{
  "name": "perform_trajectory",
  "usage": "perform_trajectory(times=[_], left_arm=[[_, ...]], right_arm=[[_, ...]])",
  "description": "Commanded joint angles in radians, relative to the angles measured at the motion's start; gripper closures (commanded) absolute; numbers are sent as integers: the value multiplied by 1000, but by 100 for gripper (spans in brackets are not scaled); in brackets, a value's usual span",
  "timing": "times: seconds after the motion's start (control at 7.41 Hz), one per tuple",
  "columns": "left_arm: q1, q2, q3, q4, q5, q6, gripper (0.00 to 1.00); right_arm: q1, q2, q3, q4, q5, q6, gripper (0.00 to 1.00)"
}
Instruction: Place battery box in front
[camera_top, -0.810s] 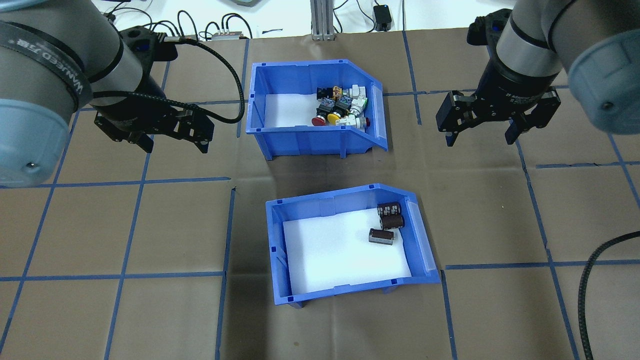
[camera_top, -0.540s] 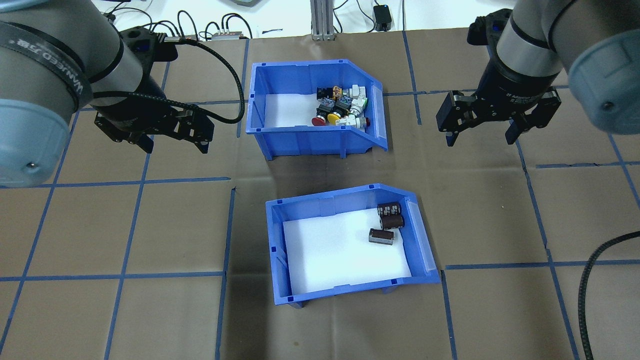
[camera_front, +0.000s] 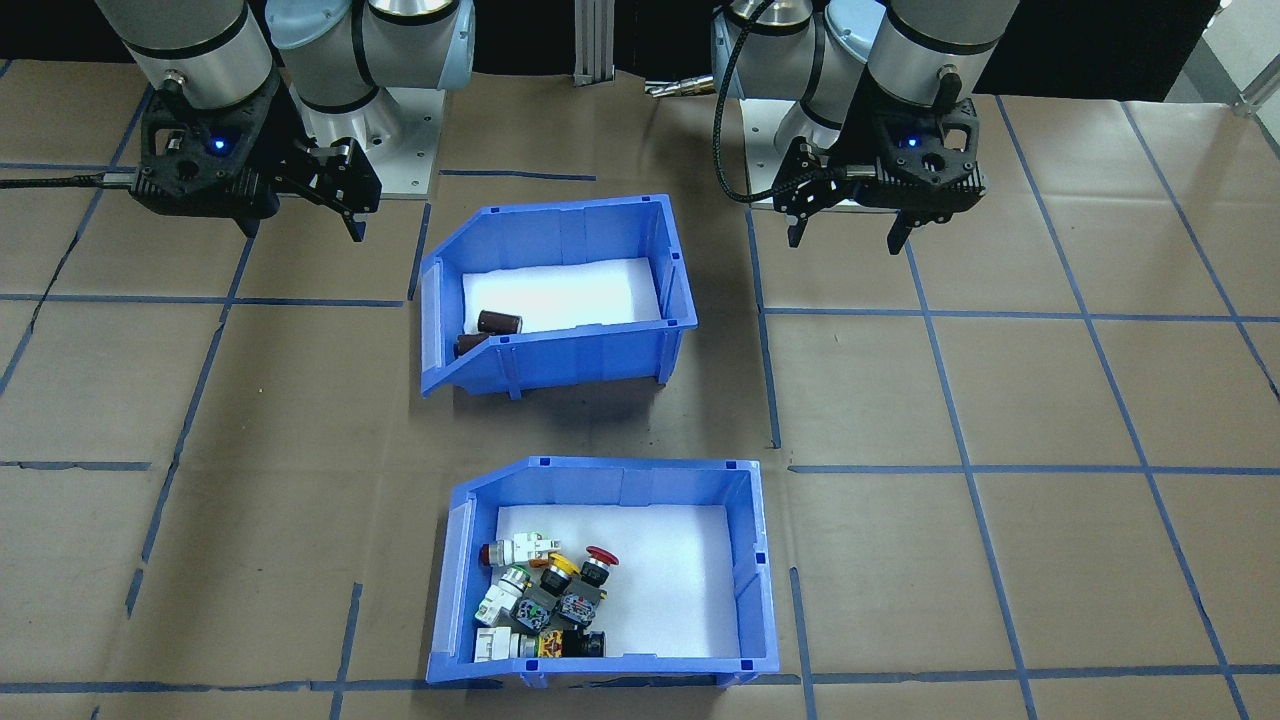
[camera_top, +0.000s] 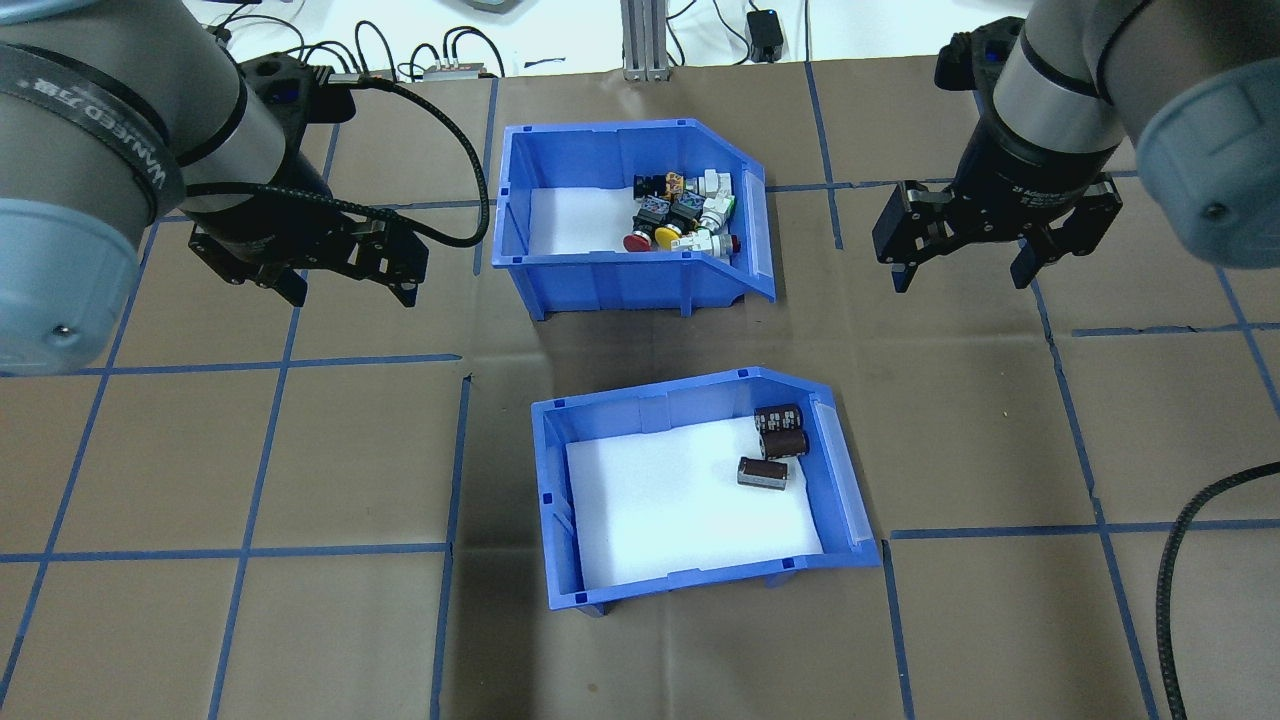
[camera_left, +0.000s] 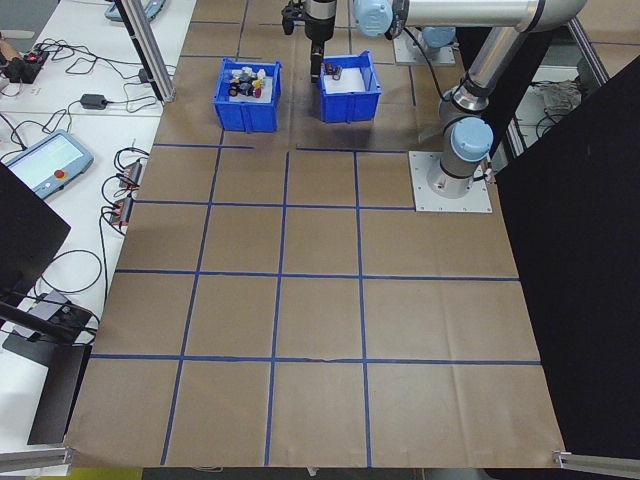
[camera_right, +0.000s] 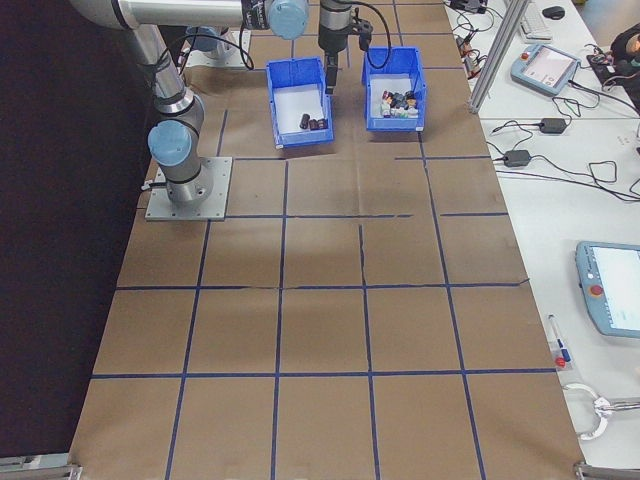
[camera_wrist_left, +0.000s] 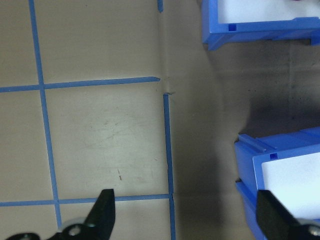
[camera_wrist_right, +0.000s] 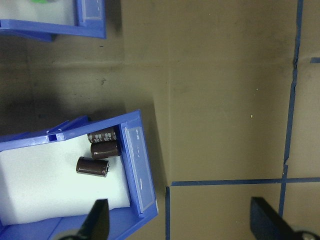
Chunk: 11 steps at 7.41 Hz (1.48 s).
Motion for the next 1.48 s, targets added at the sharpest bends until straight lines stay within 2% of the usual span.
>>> perform_trajectory(times=[0.0,0.4,0.54,0.67,1.08,1.21,1.35], left_arm=[[0,-4,-5,1,0,-1,0],[0,2,-14,-1,-2,0,0],[0,12,-21,2,-2,-3,1],[-2,28,-50,2,-3,-80,1],[-26,115,-223,7,-8,-648,1],[-41,146,-303,11,-87,-869,1],[-61,181,-372,66,-124,-1067,1]], right_arm=[[0,-1,0,1,0,0,0],[2,34,-9,1,-4,-23,0],[2,44,-11,-14,-4,-63,0],[2,60,-17,-64,2,-95,0],[15,203,-179,-73,10,-366,0],[55,258,-237,-76,7,-455,0],[105,324,-305,-76,5,-484,0]])
